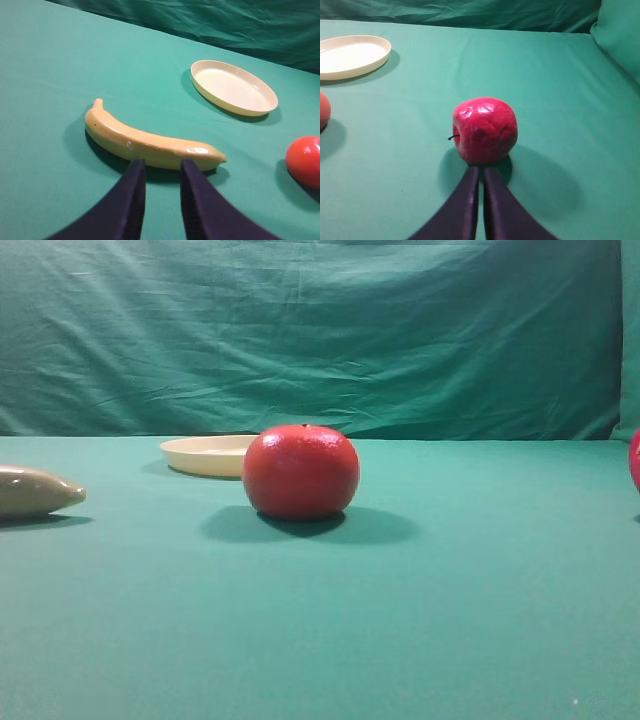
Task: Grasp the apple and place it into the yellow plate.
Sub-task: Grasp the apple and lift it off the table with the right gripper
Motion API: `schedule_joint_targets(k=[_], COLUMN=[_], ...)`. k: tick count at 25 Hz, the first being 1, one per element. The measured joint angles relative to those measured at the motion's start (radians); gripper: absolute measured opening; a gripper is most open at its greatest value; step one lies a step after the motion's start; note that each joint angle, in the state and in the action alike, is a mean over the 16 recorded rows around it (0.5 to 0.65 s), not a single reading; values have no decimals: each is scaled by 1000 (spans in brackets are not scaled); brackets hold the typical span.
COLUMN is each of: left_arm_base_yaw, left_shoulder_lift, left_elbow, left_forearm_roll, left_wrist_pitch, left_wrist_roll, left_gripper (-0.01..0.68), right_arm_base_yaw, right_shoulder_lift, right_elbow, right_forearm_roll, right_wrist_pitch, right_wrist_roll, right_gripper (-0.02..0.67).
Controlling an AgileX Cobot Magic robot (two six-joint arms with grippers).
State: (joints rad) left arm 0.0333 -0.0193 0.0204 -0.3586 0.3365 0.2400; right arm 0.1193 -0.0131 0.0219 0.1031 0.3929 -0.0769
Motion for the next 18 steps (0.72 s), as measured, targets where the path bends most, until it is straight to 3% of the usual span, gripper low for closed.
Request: schedule_joint_targets(k=[18], left_arm_base_yaw=[0], left_shoulder_lift=[0], left_elbow=[0], left_forearm_roll=[0], left_wrist_pitch=[0], left_wrist_roll=[0], left_gripper=[157], right_arm_base_yaw=[0], right_shoulder_lift=[0], right_elbow=[0], right_forearm_roll=[0], right_wrist_pitch=[0], right_wrist_roll=[0], right_gripper=[0])
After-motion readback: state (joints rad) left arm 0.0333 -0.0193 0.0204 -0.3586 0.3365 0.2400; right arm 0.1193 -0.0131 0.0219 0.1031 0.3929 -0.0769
